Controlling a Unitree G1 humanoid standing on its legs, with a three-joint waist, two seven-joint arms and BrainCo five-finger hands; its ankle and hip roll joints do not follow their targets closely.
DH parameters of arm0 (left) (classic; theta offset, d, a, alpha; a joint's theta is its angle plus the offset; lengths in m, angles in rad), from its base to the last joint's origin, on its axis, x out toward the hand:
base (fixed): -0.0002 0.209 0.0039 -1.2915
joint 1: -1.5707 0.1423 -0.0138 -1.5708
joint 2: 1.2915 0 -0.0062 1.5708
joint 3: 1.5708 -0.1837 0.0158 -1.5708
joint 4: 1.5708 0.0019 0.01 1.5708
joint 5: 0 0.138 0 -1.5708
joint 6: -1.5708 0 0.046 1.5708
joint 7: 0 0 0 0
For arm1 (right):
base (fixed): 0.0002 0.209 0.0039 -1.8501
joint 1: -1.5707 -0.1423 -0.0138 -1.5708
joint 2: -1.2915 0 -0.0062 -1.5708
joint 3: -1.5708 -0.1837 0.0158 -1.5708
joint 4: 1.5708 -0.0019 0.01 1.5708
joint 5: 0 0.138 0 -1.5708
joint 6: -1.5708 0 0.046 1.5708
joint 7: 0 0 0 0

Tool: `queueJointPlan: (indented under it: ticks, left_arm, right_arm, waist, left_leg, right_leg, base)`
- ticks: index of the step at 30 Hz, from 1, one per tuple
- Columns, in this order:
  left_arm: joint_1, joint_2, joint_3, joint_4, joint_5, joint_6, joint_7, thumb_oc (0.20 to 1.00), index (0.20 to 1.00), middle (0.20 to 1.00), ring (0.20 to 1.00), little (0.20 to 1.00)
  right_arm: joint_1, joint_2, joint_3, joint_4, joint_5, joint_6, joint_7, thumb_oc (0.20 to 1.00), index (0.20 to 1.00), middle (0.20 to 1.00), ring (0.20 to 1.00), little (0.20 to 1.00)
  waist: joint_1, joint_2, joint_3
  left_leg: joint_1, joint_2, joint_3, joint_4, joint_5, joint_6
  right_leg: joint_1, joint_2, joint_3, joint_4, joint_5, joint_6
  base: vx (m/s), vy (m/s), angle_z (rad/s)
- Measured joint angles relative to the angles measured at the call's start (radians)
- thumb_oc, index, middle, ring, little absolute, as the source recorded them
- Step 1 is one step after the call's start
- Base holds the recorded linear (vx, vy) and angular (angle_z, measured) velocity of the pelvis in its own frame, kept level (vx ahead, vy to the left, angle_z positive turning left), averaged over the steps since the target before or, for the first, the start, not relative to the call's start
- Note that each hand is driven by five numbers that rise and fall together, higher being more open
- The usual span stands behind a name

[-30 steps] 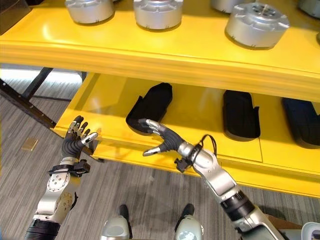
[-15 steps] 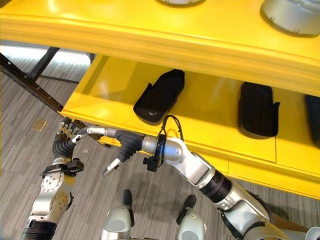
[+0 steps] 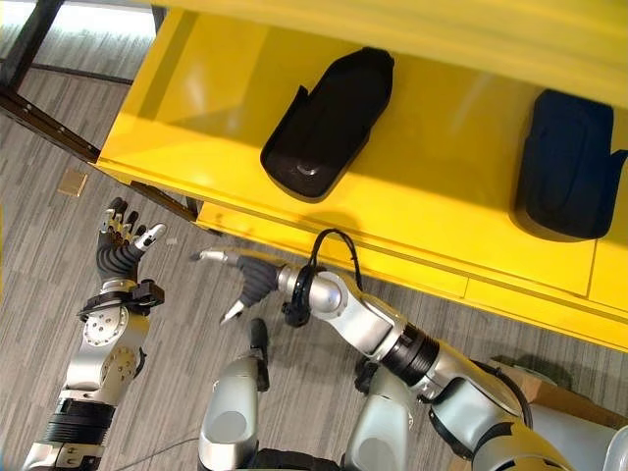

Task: Move parts from the plastic box to the shelf.

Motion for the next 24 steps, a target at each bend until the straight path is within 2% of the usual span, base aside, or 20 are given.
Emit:
queueJointPlan:
  ticks: [5,7,11,16,21,24]
  left_arm:
    - [0.007,0.000,-0.003,-0.002,-0.006,-0.001,-0.005,1.000,1.000,1.000,1.000,1.000]
    - [0.017,-0.005,-0.003,-0.003,-0.008,0.000,-0.002,1.000,1.000,1.000,1.000,1.000]
    - [0.025,-0.007,-0.003,-0.005,-0.008,0.000,-0.004,1.000,1.000,1.000,1.000,1.000]
    - [0.017,-0.008,0.001,-0.053,-0.008,0.002,-0.011,1.000,1.000,1.000,1.000,1.000]
    - [0.019,-0.009,0.001,-0.060,-0.010,0.033,-0.011,1.000,1.000,1.000,1.000,1.000]
    - [0.020,-0.009,0.001,-0.060,-0.010,0.037,-0.011,1.000,1.000,1.000,1.000,1.000]
  right_arm:
    - [0.004,-0.041,-0.116,-0.027,-0.002,-0.003,-0.089,1.000,1.000,1.000,1.000,1.000]
    - [0.004,-0.040,-0.127,-0.054,-0.002,0.019,-0.117,1.000,1.000,1.000,1.000,1.000]
    - [0.001,-0.024,-0.128,-0.065,-0.002,0.019,-0.149,1.000,1.000,1.000,1.000,1.000]
    - [0.001,-0.024,-0.142,-0.099,0.013,0.036,-0.148,1.000,1.000,1.000,1.000,1.000]
    - [0.006,-0.019,-0.137,-0.201,0.057,0.111,-0.090,1.000,1.000,1.000,1.000,1.000]
    - [0.005,0.007,-0.133,-0.209,0.057,0.141,-0.094,1.000,1.000,1.000,1.000,1.000]
  waist:
    - [-0.008,0.009,0.006]
    - [-0.016,0.011,0.008]
    - [-0.027,0.016,0.009]
    - [-0.028,0.023,0.012]
    - [-0.029,0.023,0.012]
    - [-0.029,0.023,0.012]
  left_leg:
    - [-0.038,0.002,-0.013,0.012,0.000,0.002]
    - [-0.038,0.002,-0.014,0.011,0.000,0.003]
    - [-0.050,-0.001,-0.009,0.011,0.000,0.002]
    - [-0.050,-0.013,-0.001,0.008,0.004,-0.002]
    - [-0.049,-0.016,-0.003,0.012,0.005,0.000]
    - [-0.045,-0.015,-0.003,0.012,0.007,0.001]
  right_leg:
    - [-0.040,-0.006,-0.002,0.035,-0.019,-0.008]
    - [-0.041,-0.006,-0.002,0.039,-0.023,-0.008]
    - [-0.063,-0.011,0.005,0.048,-0.024,-0.008]
    - [-0.075,-0.023,0.013,0.057,-0.025,-0.007]
    - [-0.073,-0.024,0.013,0.065,-0.026,-0.007]
    - [-0.073,-0.025,0.015,0.070,-0.027,-0.009]
  base:
    - [-0.01,0.031,0.05]
    - [-0.01,0.055,0.01]
    - [0.00,0.058,-0.02]
    - [0.01,0.024,-0.01]
    - [0.00,0.000,0.00]
    - [0.00,0.000,0.00]
